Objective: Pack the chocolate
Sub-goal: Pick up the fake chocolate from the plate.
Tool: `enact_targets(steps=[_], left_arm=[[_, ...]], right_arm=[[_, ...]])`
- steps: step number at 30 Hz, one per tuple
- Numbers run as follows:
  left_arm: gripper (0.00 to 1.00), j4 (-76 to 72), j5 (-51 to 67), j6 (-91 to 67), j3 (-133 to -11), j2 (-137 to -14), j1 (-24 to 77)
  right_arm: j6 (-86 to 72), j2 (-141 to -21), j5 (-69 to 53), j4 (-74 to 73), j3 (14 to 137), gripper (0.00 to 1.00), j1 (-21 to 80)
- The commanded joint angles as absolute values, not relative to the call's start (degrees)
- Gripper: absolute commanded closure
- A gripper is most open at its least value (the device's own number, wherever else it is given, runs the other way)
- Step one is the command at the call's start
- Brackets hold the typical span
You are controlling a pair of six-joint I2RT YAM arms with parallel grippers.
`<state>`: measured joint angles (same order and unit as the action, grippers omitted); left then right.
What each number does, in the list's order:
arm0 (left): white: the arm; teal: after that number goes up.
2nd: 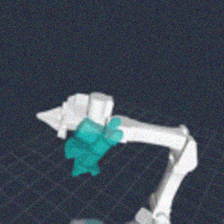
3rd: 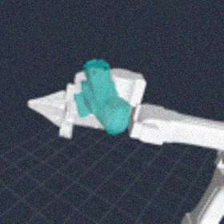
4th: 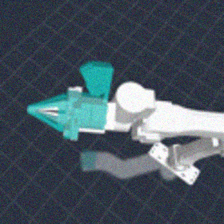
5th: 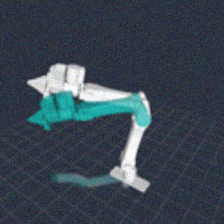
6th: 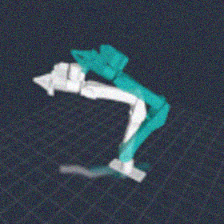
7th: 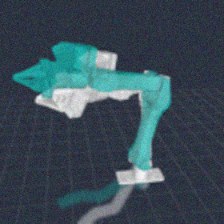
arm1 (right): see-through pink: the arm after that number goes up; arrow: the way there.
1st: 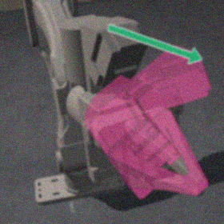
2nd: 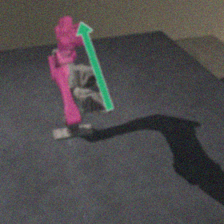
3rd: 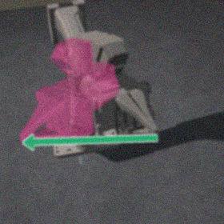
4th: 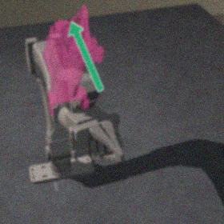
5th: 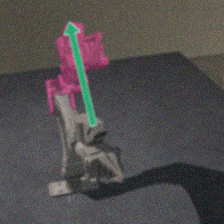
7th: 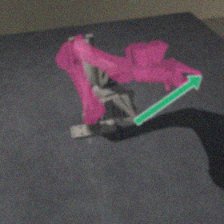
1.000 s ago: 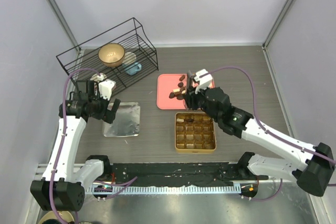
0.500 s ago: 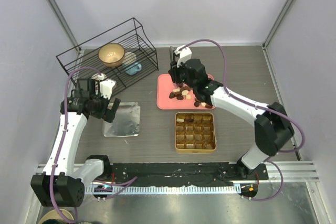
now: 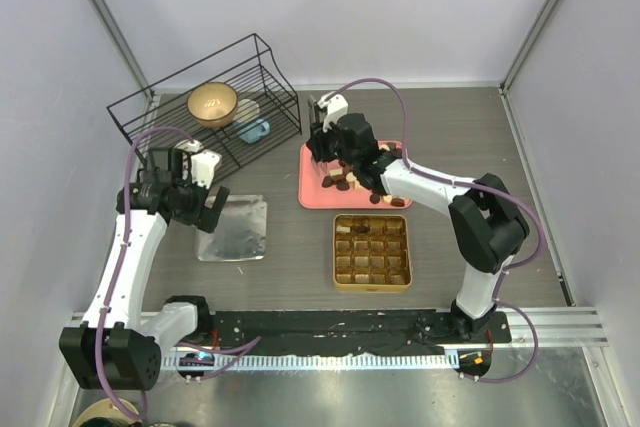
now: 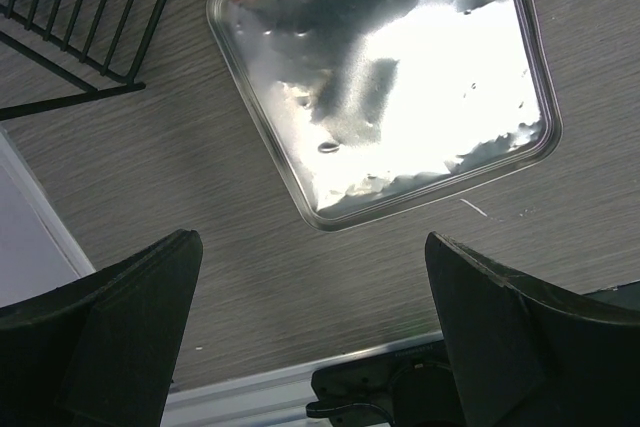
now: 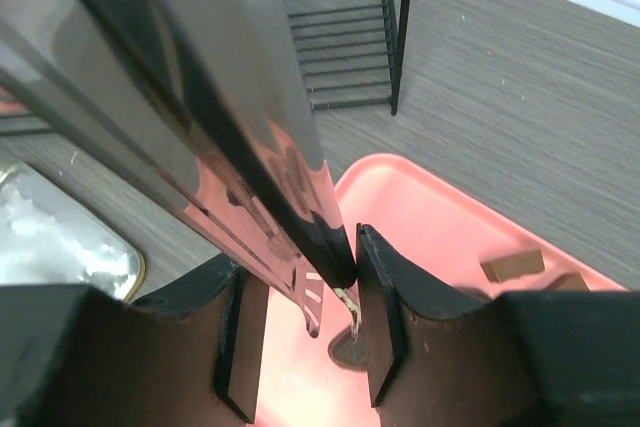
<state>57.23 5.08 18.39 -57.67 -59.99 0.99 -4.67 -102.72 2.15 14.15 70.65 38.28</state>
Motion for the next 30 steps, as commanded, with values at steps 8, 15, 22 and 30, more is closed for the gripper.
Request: enact_targets(steps=[8,15,22,30], left_arm=[[0.00,56.8,2.7,19.9,-59.7,-59.0,0.8],[0.00,57.1,2.4,20.1,-60.1,-58.9,0.8],[0.00,57.6,2.6,20.0,-60.2,-58.6,0.8],[0.00,58.4,2.6,20.1,-61.1,-58.2,0.8]], right_arm=[[-6.2,-107.8,-1.6,22.1,76.1,0.52,36.8],[-6.2,-108.4,-1.1,23.7,73.1,0.52,36.2],[-6.1,-106.3,-0.3,24.8,68.6,0.52,35.9],[-6.8,-102.7,2.6,26.4,62.1,0.51,35.9]])
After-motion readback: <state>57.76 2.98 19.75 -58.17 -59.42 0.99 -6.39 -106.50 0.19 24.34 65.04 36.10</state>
